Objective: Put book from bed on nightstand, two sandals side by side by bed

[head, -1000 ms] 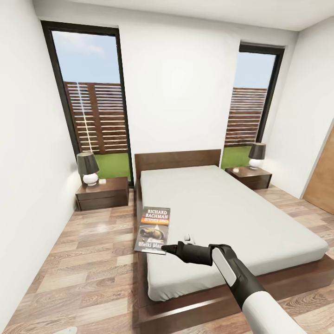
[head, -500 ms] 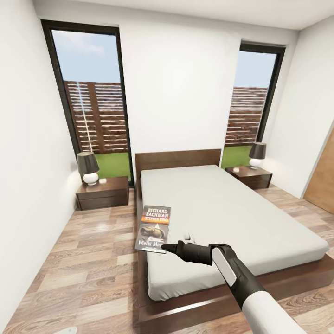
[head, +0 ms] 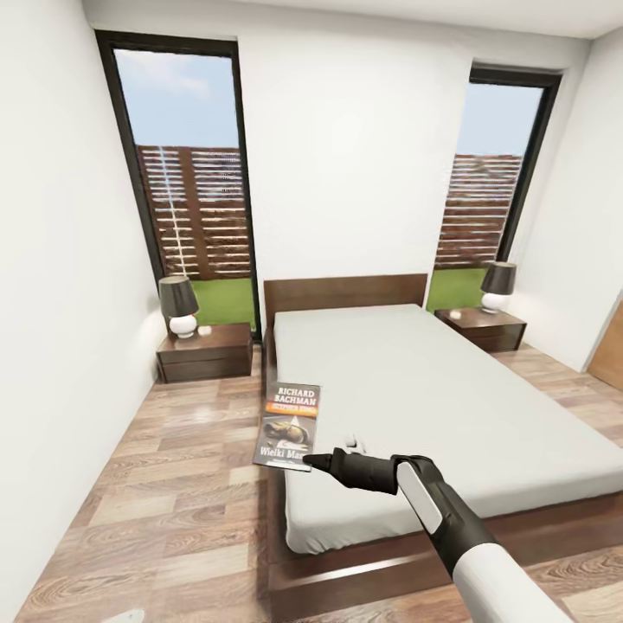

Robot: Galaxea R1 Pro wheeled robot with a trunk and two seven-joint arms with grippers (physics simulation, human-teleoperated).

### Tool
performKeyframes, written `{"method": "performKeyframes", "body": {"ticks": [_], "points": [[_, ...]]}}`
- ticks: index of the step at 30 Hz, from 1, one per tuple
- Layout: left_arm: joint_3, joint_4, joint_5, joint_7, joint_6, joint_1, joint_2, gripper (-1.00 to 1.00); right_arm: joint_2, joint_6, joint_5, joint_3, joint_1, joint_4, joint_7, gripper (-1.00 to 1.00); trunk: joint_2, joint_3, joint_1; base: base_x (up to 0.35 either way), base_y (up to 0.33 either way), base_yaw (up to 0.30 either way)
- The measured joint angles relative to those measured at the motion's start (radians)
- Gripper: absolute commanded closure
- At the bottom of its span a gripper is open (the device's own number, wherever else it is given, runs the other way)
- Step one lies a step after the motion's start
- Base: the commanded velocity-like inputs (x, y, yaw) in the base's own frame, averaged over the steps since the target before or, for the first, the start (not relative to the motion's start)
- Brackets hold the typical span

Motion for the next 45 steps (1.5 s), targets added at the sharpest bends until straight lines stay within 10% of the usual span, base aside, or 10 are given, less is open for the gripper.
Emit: {"method": "performKeyframes", "body": {"ticks": [45], "points": [[-0.001,0.000,-0.003,0.004,0.003,0.000,0.000,-1.00,-0.018,0.012,0.017,0.006,0.113,0.003,0.118,1.00,0.001,-0.019,0.000,0.000,0.000,0.037]]}}
